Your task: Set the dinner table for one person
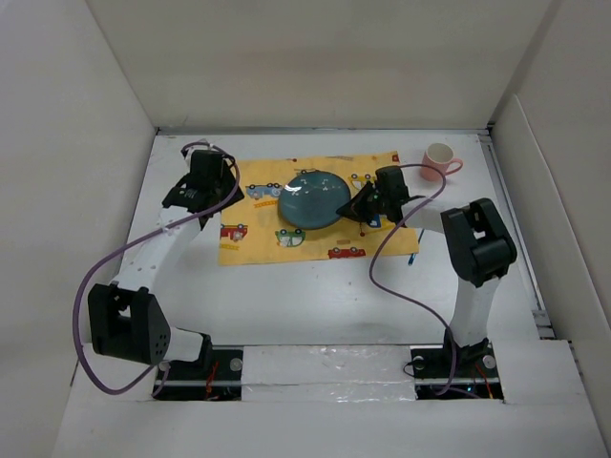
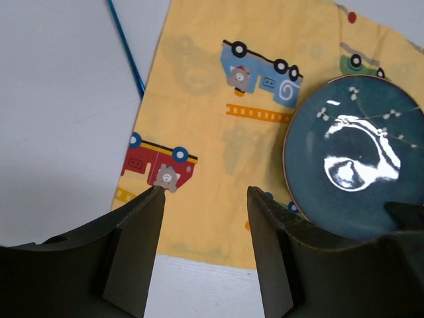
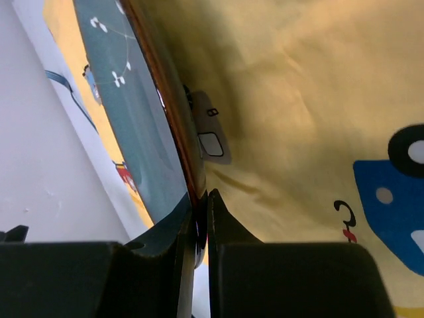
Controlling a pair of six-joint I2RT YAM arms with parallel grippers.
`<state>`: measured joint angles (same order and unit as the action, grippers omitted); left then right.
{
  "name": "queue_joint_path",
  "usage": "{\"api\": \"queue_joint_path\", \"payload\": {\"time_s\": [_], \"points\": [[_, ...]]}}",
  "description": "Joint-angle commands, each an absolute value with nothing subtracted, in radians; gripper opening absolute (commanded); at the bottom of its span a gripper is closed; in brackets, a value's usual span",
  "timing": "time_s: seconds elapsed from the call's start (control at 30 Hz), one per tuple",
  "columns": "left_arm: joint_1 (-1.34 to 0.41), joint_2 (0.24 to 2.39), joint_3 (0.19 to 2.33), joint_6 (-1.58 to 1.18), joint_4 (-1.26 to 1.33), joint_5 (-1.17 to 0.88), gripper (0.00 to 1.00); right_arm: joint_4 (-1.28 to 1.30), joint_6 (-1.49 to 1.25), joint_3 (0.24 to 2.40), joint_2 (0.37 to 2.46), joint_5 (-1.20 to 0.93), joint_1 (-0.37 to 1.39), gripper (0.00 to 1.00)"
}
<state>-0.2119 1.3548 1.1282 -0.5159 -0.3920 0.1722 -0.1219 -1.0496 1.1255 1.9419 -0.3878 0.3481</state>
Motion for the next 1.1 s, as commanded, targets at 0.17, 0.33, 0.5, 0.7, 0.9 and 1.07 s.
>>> {"api": "queue_joint_path", "payload": {"time_s": [0.17, 0.33, 0.5, 0.7, 0.9, 1.07], "points": [[-0.218, 1.364, 1.190, -0.471, -0.377, 0.167, 0.50, -0.169, -1.123, 1.155, 1.924, -0.327, 0.408, 0.55], [-0.218, 1.365, 1.266, -0.401, -0.382, 0.192, 0.49, 0.063, -1.048, 1.220, 1.878, -0.227, 0.417, 0.66], [-0.193, 1.414, 1.474, -0.301, -0.417, 0.187, 0.47, 0.205, -1.003, 1.198, 1.789, -0.144, 0.417, 0.68], [-0.216, 1.428, 1.525, -0.281, -0.394, 0.086, 0.37, 0.331, -0.936, 1.186, 1.629, -0.049, 0.362, 0.64], [-0.225, 1.422, 1.479, -0.288, -0.364, -0.076, 0.00, 0.392, -0.789, 1.349, 1.580, 0.096, 0.144, 0.00], [-0.225, 1.381, 1.419, -0.305, -0.328, -0.161, 0.00, 0.563, -0.674, 1.641, 1.747, 0.299, 0.019, 0.00]]}}
